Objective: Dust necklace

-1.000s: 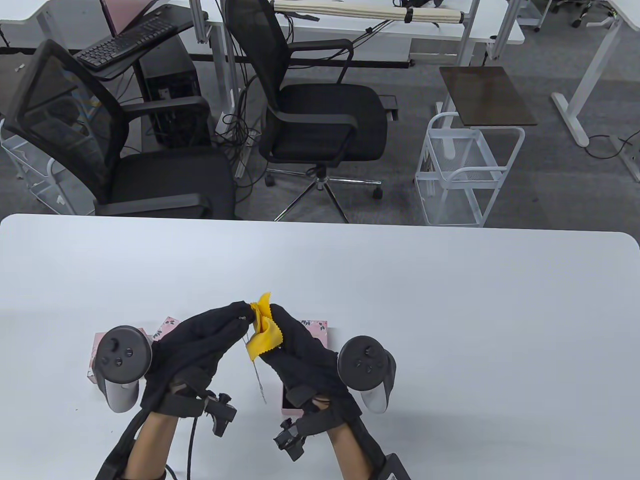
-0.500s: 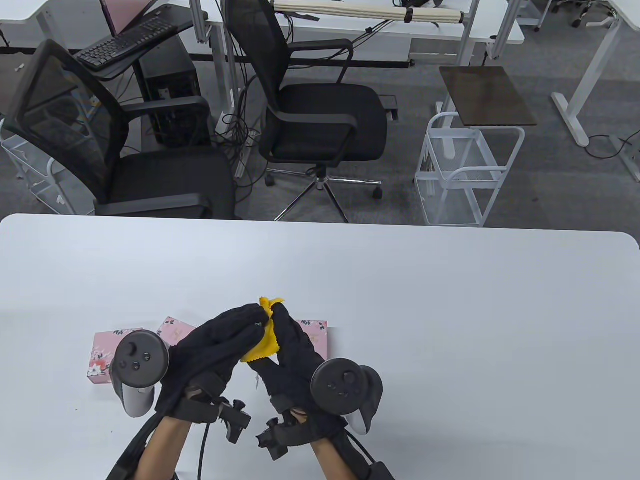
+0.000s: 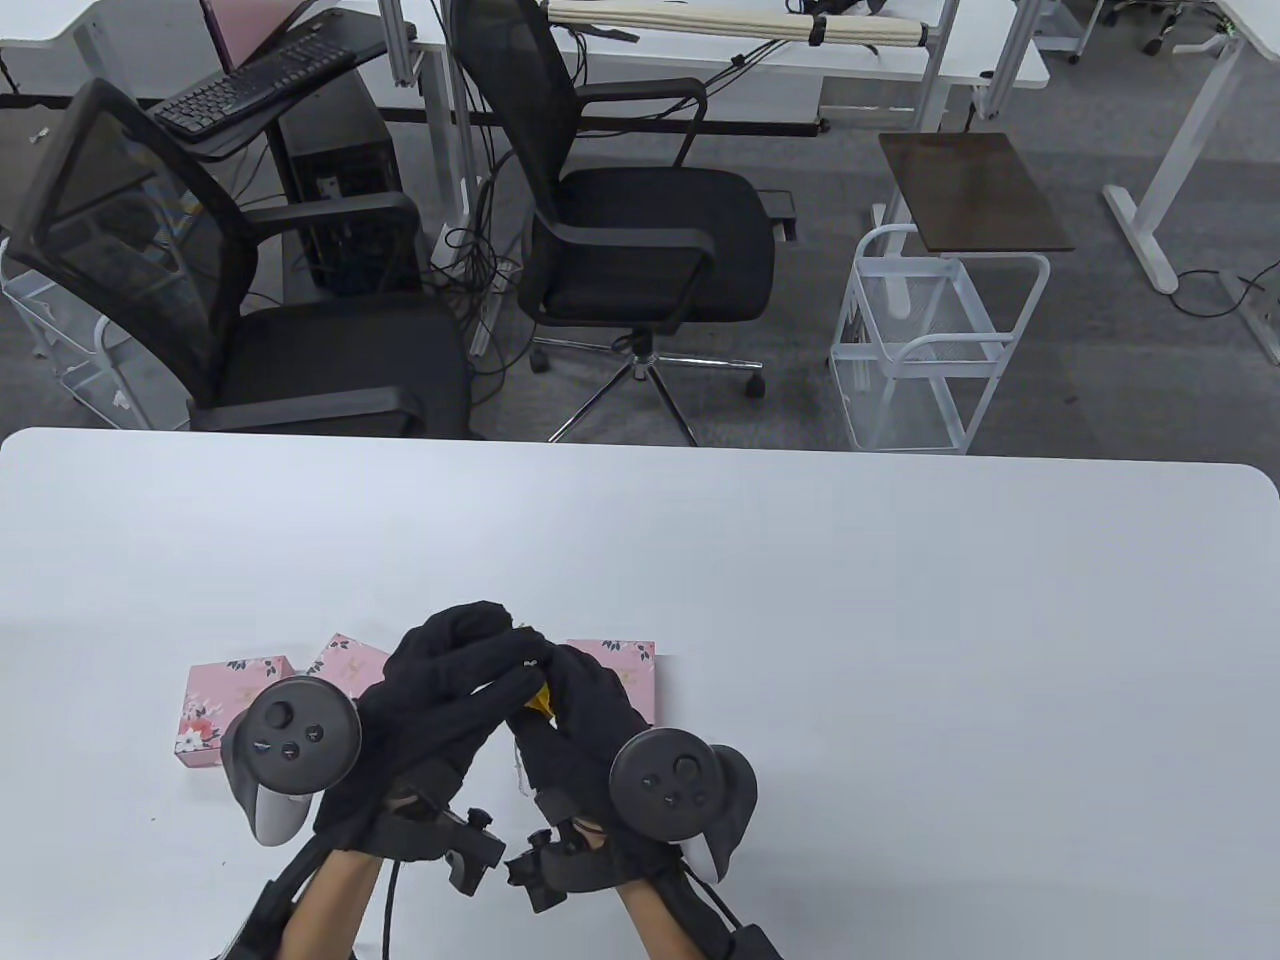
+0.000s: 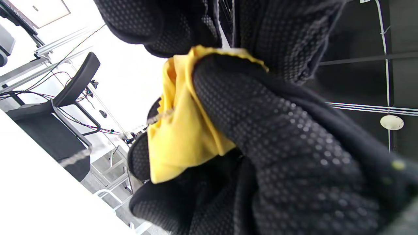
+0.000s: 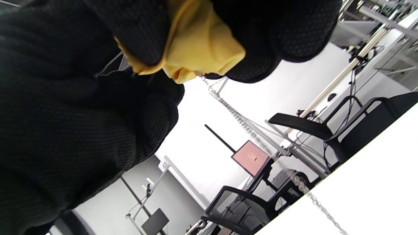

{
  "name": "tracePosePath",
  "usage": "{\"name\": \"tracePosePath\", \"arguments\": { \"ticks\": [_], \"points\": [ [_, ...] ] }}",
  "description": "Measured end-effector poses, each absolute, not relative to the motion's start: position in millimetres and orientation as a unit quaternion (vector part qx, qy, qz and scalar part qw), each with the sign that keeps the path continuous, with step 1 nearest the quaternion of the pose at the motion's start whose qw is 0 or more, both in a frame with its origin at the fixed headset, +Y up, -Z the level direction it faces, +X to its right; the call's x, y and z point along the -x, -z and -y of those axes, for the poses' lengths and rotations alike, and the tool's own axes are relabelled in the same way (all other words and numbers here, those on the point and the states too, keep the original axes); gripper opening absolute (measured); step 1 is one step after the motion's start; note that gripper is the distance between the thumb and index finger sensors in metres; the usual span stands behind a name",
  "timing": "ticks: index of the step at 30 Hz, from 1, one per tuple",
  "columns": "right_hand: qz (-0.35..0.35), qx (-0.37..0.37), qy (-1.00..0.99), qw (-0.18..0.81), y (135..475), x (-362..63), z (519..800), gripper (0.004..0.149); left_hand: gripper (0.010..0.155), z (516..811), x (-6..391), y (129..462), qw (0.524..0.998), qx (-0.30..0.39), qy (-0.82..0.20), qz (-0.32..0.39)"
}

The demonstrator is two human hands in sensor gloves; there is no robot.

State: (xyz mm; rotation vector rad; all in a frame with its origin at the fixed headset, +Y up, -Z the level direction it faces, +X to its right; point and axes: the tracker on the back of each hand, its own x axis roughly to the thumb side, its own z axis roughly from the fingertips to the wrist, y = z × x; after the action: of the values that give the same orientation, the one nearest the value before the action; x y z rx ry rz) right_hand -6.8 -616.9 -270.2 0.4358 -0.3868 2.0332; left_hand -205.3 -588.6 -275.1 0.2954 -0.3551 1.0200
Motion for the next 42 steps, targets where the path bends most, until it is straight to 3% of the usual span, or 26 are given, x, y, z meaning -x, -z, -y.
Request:
{"name": "tracePosePath", "arguments": {
  "ticks": [28,42],
  "points": [
    [0.127,-0.207,-0.847,0.473,276.0,8.2,623.5,0.038,0.036,588.2,213.0,277.9,0.814,-0.145,-0.536,0.172],
    [0.086,-0.235,-0.849,0.466,279.3,12.4,626.5,0.04,0.036,586.9,217.0,278.4,0.819,-0.157,-0.526,0.167]
  ]
}}
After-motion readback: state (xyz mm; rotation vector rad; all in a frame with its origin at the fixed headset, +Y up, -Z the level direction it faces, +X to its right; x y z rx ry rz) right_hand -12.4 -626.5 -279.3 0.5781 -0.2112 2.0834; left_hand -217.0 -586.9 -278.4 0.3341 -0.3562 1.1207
